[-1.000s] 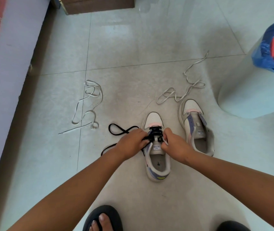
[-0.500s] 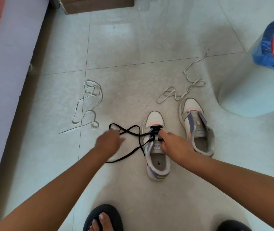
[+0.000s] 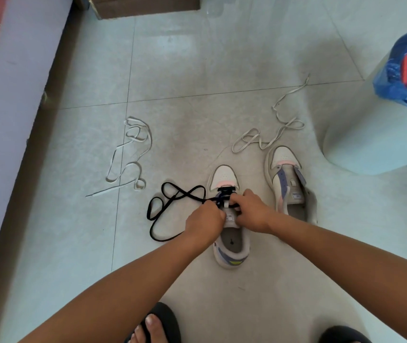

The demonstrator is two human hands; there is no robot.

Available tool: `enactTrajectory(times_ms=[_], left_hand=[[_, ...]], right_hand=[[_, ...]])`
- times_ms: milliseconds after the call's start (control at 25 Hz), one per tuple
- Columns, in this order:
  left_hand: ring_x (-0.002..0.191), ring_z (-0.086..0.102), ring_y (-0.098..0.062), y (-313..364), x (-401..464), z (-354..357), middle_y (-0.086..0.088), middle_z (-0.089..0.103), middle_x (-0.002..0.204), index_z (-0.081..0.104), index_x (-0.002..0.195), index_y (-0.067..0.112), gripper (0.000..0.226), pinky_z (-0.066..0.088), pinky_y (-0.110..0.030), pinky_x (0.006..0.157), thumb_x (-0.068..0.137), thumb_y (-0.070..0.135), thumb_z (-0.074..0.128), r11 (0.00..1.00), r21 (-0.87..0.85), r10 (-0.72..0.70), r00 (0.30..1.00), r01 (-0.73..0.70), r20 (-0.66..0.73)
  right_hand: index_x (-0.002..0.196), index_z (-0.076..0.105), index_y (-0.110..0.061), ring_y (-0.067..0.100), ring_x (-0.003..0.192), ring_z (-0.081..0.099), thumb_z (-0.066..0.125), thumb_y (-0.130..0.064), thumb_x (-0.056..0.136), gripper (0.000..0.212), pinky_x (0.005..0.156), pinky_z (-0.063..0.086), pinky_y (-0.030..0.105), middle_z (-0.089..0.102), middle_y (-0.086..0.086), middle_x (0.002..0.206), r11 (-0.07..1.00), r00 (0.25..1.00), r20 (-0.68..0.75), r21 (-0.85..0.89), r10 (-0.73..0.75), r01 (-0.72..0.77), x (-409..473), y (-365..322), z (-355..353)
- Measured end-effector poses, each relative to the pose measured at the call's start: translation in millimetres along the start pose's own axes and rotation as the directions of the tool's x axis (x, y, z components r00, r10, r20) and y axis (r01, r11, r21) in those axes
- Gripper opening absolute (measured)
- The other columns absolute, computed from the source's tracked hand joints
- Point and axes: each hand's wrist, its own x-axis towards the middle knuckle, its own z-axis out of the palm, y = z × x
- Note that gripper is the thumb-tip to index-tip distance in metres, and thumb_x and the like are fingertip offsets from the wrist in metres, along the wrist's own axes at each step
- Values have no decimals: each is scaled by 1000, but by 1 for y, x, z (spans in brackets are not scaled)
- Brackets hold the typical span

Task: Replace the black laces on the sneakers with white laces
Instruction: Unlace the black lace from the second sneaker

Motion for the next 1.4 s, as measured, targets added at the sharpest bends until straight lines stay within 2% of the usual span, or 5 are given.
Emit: enactTrajectory(times_ms=[200,520,1000,1200,1400], left_hand=[[86,57,-29,-12,3,-8,-14,63,100,55,96,6,20,36,-29,64,93,18,39,999,32,-21,1000,21,-6],[95,60,-29,-17,6,-11,-12,64,106,56,108,6,25,38,-29,67,94,17,39,977,210,-26,1000,28,-15],[79,57,-22,-16,5,-13,-7,65,100,57,99,11,20,31,-26,56,94,18,39,957,288,-25,999,31,-25],[74,51,-20,-23,2,-13,-1,54,79,56,95,11,27,28,-26,51,96,29,36,962,273,7,1000,-5,-6],[85,55,-24,-23,12,-31,-3,53,92,53,101,12,41,34,-29,61,95,47,34,965,251,125,978,-81,-166]], right_hand=[[61,55,-22,11,73,45,58,-16,85,25,68,38,28,50,-5,69,369,981,135,912,141,-178,-4,1,-5],[53,54,-14,12,36,33,48,-34,91,43,56,40,24,27,-2,34,-331,970,-12,939,243,95,0,35,-67],[99,39,-30,9,37,28,27,-1,94,32,36,27,13,42,1,51,-139,794,-233,920,562,368,13,70,-133],[123,45,-5,34,98,55,46,-23,96,33,80,49,38,51,23,118,862,819,-365,426,443,-276,14,49,-121],[110,43,-14,21,82,53,52,-34,92,28,62,35,29,58,4,95,1000,988,-156,18,16,-14,-3,-14,-42]])
